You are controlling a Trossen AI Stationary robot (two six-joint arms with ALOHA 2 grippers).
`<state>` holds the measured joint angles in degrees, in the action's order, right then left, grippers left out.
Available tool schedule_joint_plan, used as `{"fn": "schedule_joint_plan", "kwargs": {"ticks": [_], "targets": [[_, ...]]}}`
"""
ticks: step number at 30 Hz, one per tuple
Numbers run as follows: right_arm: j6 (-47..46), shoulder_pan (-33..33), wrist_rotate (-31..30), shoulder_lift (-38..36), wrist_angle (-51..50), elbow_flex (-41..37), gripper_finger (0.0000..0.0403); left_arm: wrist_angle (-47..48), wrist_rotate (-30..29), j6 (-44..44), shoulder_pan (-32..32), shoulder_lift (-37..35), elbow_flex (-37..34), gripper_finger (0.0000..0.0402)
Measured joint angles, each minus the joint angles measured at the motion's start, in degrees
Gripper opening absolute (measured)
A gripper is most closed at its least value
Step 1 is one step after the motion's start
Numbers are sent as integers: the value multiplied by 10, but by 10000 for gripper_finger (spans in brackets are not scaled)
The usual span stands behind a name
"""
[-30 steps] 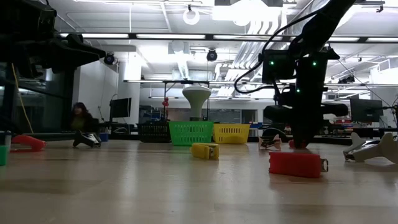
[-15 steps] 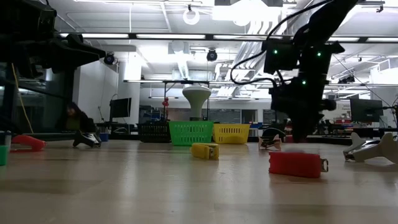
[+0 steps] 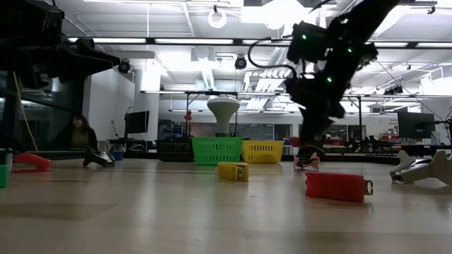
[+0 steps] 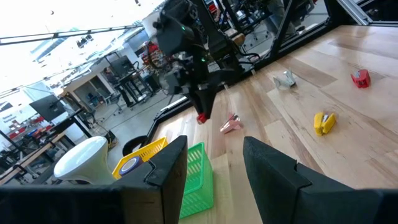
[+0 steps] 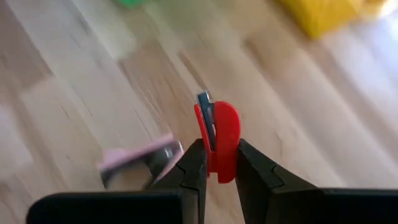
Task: Pick and place Stapler, Stapler remover, tape
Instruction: Put the top red stapler into the green bin
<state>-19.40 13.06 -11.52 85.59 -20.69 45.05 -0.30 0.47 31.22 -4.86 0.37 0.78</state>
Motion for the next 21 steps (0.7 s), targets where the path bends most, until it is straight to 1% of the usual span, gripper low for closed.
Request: {"fn": "schedule_joint_plan", "kwargs": {"ticks": [5,15,21], "targets": [[68,0,-1,29,1,55,49,0,0,0,0,0,0,154],[231,0,25,142,4,191,49,0,0,0,0,0,0,154],[287,0,30,197,4,262,49,0,0,0,0,0,0,154]]}}
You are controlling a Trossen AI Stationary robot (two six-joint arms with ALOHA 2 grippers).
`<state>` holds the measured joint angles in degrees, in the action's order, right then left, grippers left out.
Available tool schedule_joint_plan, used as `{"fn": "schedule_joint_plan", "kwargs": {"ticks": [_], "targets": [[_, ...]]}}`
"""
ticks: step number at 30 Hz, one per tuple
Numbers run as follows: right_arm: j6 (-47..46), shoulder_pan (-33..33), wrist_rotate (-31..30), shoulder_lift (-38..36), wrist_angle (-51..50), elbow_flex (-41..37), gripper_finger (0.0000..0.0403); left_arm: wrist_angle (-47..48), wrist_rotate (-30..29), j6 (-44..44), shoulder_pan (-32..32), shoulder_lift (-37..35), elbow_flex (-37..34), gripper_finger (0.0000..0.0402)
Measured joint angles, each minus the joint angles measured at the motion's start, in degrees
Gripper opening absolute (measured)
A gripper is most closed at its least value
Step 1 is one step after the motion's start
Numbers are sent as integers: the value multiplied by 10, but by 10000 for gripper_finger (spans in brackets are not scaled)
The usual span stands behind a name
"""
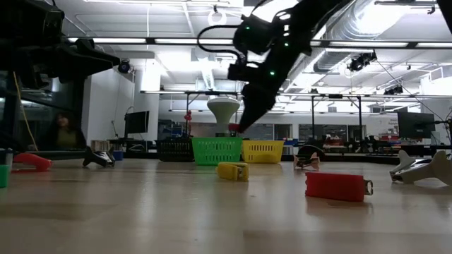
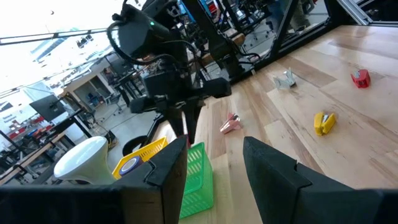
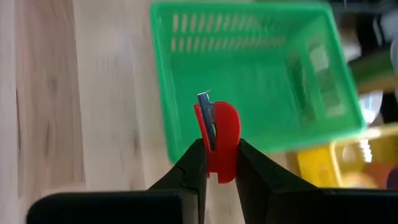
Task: Pick and place Stapler, Stapler remover, tape
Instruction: Put the top red stapler into the green bin, then put the pink staple remover into the black bin
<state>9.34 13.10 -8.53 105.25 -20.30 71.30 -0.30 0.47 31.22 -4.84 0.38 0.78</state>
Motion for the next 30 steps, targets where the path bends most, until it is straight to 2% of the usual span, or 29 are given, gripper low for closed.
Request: {"fn": "schedule_joint_plan", "kwargs": {"ticks": [11,18,30], "targets": [[72,12,-3,69,0,66,51,0,0,0,0,0,0,154],[72,16,-47,74,9,66,91,0,0,0,0,0,0,154],[72,16,-46,74,13,65,135,0,0,0,0,0,0,154]]}}
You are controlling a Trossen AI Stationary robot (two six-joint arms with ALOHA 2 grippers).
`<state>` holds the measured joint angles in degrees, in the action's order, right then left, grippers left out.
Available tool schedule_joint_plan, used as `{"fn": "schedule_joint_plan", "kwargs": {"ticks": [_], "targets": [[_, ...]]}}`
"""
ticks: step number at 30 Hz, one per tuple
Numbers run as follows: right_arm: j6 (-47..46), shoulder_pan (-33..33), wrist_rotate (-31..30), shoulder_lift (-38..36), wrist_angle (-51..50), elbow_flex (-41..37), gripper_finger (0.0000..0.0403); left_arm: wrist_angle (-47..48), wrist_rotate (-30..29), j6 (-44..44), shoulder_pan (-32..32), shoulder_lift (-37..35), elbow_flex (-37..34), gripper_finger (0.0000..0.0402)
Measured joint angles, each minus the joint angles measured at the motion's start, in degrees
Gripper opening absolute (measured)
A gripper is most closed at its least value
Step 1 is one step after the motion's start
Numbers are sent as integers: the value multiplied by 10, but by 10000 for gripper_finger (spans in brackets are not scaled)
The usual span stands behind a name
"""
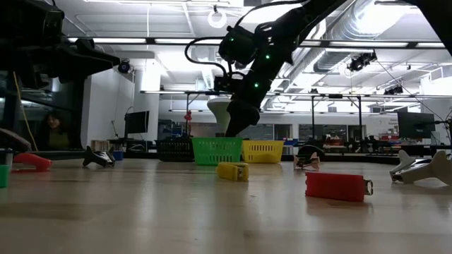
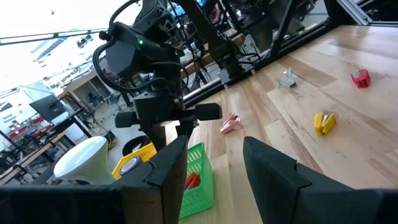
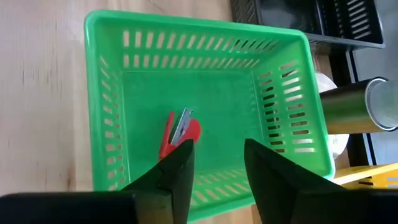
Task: Pick and place Stapler, Stapler remover, tape
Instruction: Put the pink staple remover into the black bin
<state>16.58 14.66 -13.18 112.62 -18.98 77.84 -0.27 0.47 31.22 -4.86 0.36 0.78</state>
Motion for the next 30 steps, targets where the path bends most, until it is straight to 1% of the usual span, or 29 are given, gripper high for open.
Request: {"fn": "schedule_joint_plan", "kwargs": {"ticks": [5,8,12,15,18,25,28,30], "targets": [[-19,-3,-32,-17,-27,0,154,0,0,0,0,0,0,154],[-71,-6,-47,-34,-81,1,163,0,0,0,0,0,0,154],[-206,-9,-53,-48,-174,1,167,0,0,0,0,0,0,154],[-321,-14,-77,-52,-234,1,167,0,0,0,0,0,0,154],[-430,-25,-121,-52,-294,1,168,0,0,0,0,0,0,154],[-706,-70,-266,-52,-445,1,168,0,0,0,0,0,0,154],[-794,-95,-303,-52,-491,1,168,0,0,0,0,0,0,154],[-836,-115,-314,-52,-509,1,168,0,0,0,0,0,0,154]]}}
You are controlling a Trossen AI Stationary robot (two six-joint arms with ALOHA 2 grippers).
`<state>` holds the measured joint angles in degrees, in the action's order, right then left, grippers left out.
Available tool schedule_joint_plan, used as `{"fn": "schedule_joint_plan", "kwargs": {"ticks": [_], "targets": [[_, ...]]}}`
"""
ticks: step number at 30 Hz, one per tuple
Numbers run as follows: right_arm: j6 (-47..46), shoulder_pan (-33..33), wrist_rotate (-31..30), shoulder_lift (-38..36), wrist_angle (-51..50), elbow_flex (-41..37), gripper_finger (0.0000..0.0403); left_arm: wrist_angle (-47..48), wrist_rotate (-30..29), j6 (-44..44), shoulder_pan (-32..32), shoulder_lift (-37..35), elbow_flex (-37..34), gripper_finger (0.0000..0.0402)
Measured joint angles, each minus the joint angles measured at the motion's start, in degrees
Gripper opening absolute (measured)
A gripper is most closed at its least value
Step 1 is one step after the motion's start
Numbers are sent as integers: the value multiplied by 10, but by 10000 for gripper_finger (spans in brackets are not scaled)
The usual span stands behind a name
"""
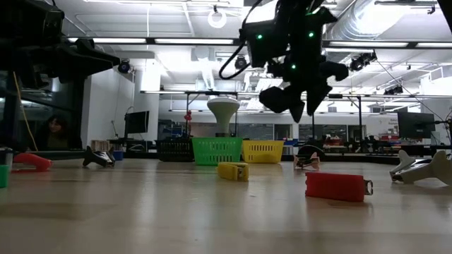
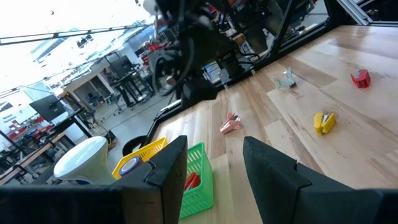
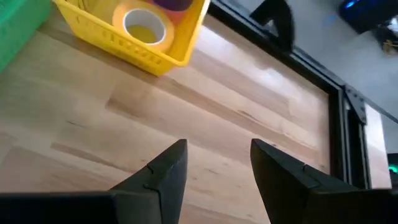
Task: Pick and place Stapler, Stapler remover, tape
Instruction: Put the pink staple remover into the black bin
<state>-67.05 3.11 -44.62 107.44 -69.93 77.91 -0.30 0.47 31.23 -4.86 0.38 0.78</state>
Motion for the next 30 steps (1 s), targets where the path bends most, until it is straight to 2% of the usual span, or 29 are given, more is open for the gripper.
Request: {"fn": "schedule_joint_plan", "kwargs": {"ticks": [8,12,17,21,25,30], "targets": [[-142,-89,26,0,-26,0,169,0,0,0,0,0,0,154],[-218,-136,36,1,-31,-4,187,0,0,0,0,0,0,154],[-291,-178,80,2,41,-63,240,0,0,0,0,0,0,154],[-329,-191,112,2,137,-118,278,0,0,0,0,0,0,154],[-350,-184,118,2,218,-155,289,0,0,0,0,0,0,154],[-334,-169,133,2,310,-193,289,0,0,0,0,0,0,154]]}}
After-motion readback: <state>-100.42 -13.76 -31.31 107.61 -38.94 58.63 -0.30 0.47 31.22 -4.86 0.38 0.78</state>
